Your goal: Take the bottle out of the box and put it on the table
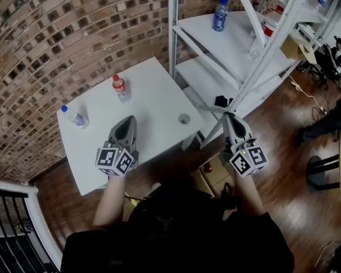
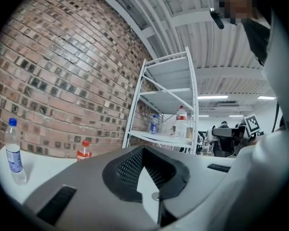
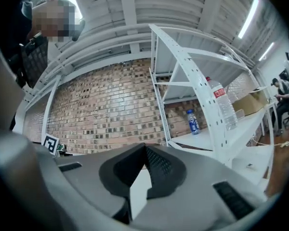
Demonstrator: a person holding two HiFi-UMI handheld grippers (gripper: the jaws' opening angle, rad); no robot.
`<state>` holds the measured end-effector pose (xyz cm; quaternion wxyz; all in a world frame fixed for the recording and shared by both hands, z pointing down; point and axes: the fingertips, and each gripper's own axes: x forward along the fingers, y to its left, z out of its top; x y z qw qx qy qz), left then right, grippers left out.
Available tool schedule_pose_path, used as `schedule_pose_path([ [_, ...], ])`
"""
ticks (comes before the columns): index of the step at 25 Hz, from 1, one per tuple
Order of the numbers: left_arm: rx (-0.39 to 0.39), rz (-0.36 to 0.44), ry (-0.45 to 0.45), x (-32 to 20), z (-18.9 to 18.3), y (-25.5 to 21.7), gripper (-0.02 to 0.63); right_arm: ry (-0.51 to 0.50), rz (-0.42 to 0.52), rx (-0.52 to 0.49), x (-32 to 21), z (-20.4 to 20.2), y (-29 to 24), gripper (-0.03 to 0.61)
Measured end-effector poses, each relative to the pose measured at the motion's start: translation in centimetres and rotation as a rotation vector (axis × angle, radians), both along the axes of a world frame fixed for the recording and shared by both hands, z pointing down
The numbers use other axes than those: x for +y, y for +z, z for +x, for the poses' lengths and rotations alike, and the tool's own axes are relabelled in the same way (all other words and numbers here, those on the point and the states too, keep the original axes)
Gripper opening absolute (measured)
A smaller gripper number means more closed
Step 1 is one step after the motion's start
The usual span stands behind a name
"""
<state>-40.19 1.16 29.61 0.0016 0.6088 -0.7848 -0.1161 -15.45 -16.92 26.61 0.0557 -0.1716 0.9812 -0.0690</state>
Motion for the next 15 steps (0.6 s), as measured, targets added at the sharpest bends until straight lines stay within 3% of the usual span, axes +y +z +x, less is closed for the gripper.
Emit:
schedule_pose_path([
  [6,0.004,0.02,0.033,-1.5,2.5,-1.0,0.005,0.028,-0.009,-0.002,0.0,3.1,0.2,0.003],
  [15,0.022,0.009,0.003,-0.1,1.9,-0.5,0.005,0.014,0.0,-0.006,0.7,0.9,0.2,0.003],
])
